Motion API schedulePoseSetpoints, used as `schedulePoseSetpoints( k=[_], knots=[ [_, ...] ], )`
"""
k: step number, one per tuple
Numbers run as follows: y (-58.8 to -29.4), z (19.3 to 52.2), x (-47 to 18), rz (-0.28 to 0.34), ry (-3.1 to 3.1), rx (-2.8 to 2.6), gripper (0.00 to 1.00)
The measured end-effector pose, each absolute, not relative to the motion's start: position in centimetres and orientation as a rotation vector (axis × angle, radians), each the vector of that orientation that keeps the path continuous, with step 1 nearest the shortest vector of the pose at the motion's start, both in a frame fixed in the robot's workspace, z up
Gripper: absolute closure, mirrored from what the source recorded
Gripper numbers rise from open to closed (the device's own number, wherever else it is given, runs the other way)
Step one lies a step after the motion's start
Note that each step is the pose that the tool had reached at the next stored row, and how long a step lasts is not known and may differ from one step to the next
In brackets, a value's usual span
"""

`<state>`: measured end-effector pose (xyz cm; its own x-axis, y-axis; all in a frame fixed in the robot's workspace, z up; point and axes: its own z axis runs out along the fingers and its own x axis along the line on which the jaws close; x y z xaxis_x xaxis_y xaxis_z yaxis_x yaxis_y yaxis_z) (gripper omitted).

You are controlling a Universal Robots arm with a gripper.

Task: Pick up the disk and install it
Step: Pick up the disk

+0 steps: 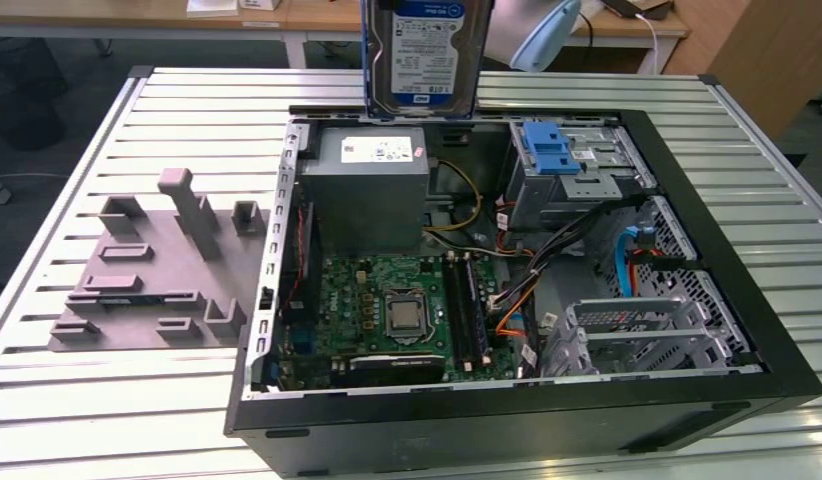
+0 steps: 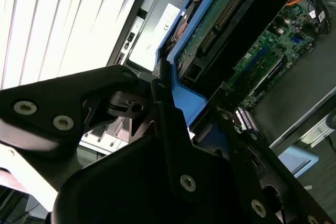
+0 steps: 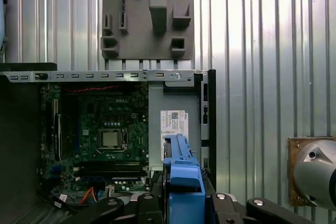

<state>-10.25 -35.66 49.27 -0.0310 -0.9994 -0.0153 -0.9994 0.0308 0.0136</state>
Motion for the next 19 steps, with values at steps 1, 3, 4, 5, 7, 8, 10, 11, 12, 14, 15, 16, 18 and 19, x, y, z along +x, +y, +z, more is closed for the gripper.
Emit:
schedulePoseSetpoints(
  k=[1, 3, 4, 5, 7, 8, 10, 11, 12, 14, 15, 16, 18, 19],
  knots=[
    [-35.68, 49.27, -10.25, 0.032, 2.254, -2.186, 0.64],
    [-35.73, 49.27, -10.25, 0.032, 2.254, -2.186, 0.64],
    [-35.75, 49.27, -10.24, 0.032, 2.254, -2.186, 0.64],
    [-35.82, 49.27, -10.24, 0.032, 2.254, -2.186, 0.64],
    [-35.86, 49.27, -10.25, 0.032, 2.254, -2.186, 0.64],
    [-35.88, 49.27, -10.25, 0.032, 2.254, -2.186, 0.64],
    [-35.95, 49.27, -10.24, 0.032, 2.254, -2.186, 0.64],
    [-35.99, 49.27, -10.24, 0.032, 2.254, -2.186, 0.64],
    [-36.03, 49.27, -10.24, 0.032, 2.254, -2.186, 0.64],
    [-36.11, 49.27, -10.24, 0.032, 2.254, -2.186, 0.64],
    [-36.14, 49.26, -10.24, 0.032, 2.254, -2.186, 0.64],
    [-36.17, 49.26, -10.25, 0.032, 2.254, -2.186, 0.64],
    [-36.2, 49.27, -10.24, 0.032, 2.254, -2.186, 0.64],
    [-36.21, 49.27, -10.24, 0.032, 2.254, -2.186, 0.64]
  ],
)
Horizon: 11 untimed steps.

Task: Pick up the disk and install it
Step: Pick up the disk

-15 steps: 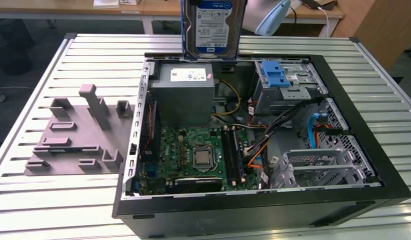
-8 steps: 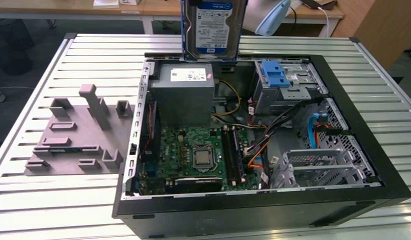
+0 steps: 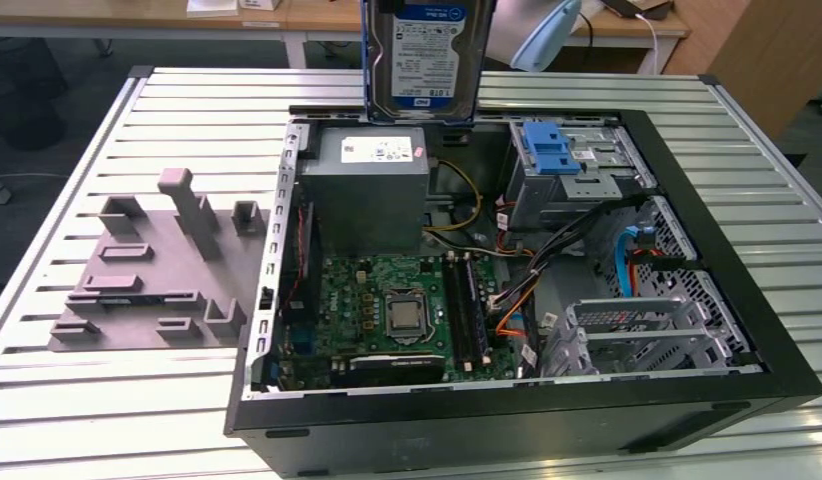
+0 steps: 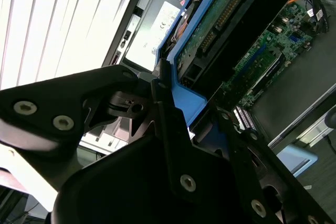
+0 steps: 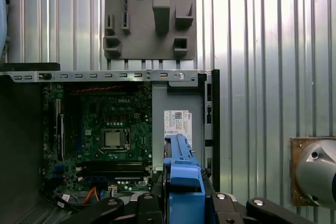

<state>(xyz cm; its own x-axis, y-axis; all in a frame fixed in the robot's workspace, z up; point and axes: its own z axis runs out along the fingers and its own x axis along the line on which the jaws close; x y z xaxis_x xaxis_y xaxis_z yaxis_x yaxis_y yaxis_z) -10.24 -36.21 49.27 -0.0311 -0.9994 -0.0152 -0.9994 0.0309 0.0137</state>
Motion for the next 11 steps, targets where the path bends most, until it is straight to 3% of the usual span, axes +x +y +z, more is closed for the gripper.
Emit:
schedulePoseSetpoints(
  k=[11],
  knots=[
    [-36.38, 49.27, -10.24, 0.032, 2.254, -2.186, 0.64]
  ],
)
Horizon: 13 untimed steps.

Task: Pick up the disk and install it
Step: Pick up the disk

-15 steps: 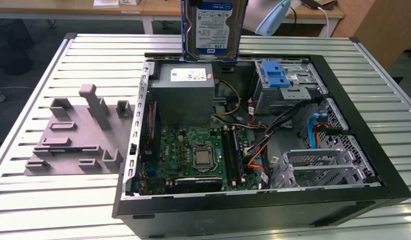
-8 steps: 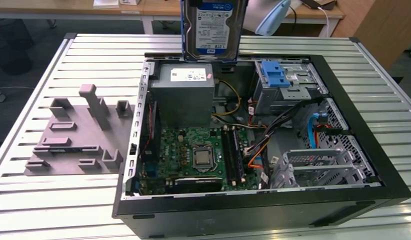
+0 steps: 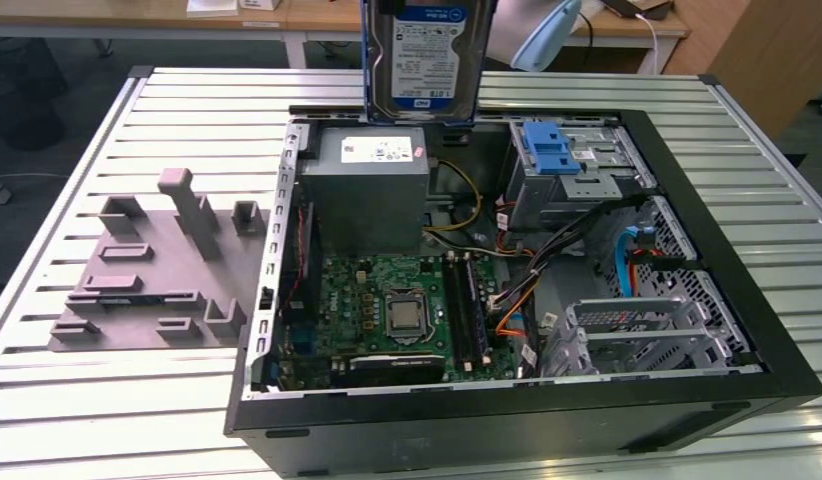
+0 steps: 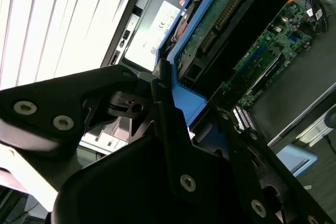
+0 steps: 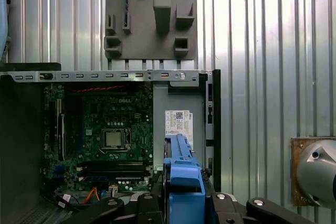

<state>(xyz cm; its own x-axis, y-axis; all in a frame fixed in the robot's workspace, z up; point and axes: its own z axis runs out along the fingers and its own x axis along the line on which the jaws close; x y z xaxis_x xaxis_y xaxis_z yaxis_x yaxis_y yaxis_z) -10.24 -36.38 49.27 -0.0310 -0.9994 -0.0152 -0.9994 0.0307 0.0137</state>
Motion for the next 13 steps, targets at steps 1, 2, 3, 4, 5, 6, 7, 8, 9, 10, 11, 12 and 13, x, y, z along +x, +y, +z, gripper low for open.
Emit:
schedulePoseSetpoints(
  k=[1, 2, 3, 4, 5, 6, 7, 8, 9, 10, 11, 12, 13],
  knots=[
    [-36.44, 49.26, -10.25, 0.032, 2.254, -2.186, 0.64],
    [-36.52, 49.26, -10.24, 0.032, 2.254, -2.186, 0.64],
    [-36.6, 49.26, -10.25, 0.032, 2.254, -2.186, 0.64],
    [-36.68, 49.26, -10.24, 0.032, 2.254, -2.186, 0.64],
    [-36.77, 49.26, -10.25, 0.032, 2.254, -2.186, 0.64],
    [-36.87, 49.25, -10.24, 0.032, 2.254, -2.186, 0.64],
    [-36.96, 49.26, -10.24, 0.032, 2.254, -2.186, 0.64],
    [-37.03, 49.26, -10.25, 0.032, 2.254, -2.186, 0.64],
    [-37.1, 49.26, -10.24, 0.032, 2.254, -2.186, 0.64],
    [-37.17, 49.26, -10.24, 0.032, 2.254, -2.186, 0.64],
    [-37.24, 49.26, -10.24, 0.032, 2.254, -2.186, 0.64],
    [-37.29, 49.26, -10.24, 0.032, 2.254, -2.186, 0.64],
    [-37.35, 49.26, -10.24, 0.032, 2.254, -2.186, 0.64]
  ],
)
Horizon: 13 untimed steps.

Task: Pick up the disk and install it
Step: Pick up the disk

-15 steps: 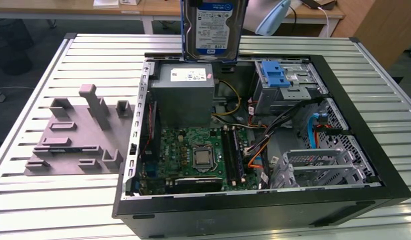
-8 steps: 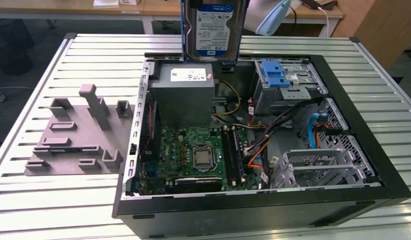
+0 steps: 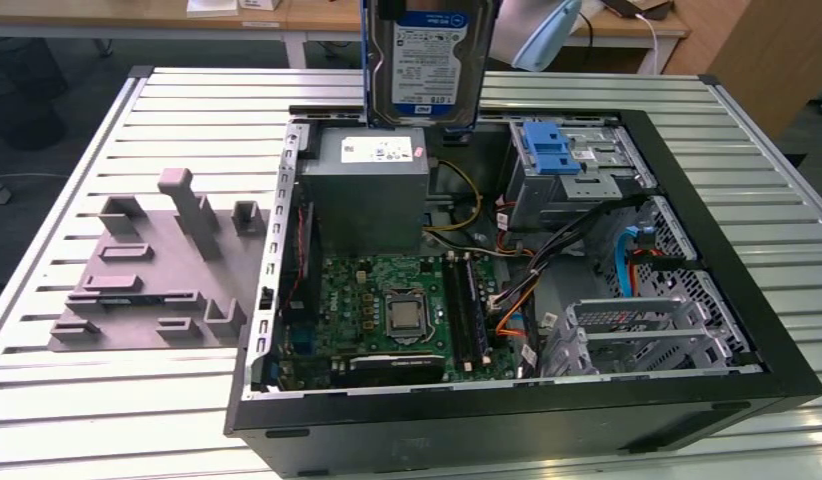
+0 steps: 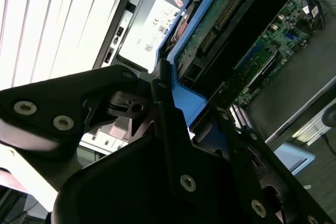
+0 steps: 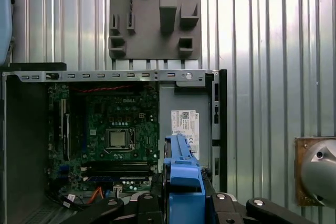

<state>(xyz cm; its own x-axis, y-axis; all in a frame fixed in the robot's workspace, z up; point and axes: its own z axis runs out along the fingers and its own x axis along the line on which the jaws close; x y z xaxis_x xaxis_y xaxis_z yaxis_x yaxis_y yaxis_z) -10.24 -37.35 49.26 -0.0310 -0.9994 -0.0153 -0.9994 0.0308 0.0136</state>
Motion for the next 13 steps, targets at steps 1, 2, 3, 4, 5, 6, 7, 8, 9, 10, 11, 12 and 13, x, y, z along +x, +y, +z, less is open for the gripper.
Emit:
schedulePoseSetpoints(
  k=[1, 2, 3, 4, 5, 6, 7, 8, 9, 10, 11, 12, 13],
  knots=[
    [-37.4, 49.26, -10.24, 0.032, 2.254, -2.186, 0.64],
    [-37.47, 49.26, -10.24, 0.032, 2.254, -2.186, 0.64],
    [-37.53, 49.25, -10.24, 0.032, 2.254, -2.186, 0.64],
    [-37.57, 49.25, -10.24, 0.032, 2.254, -2.186, 0.64],
    [-37.6, 49.25, -10.25, 0.032, 2.254, -2.186, 0.64],
    [-37.64, 49.26, -10.25, 0.032, 2.254, -2.186, 0.64],
    [-37.68, 49.26, -10.24, 0.032, 2.254, -2.186, 0.64],
    [-37.71, 49.25, -10.24, 0.032, 2.254, -2.186, 0.64],
    [-37.74, 49.25, -10.25, 0.032, 2.254, -2.186, 0.64],
    [-37.77, 49.25, -10.25, 0.032, 2.254, -2.186, 0.64],
    [-37.81, 49.26, -10.25, 0.032, 2.254, -2.186, 0.64],
    [-37.84, 49.25, -10.25, 0.032, 2.254, -2.186, 0.64],
    [-37.88, 49.25, -10.25, 0.032, 2.254, -2.186, 0.64]
  ],
)
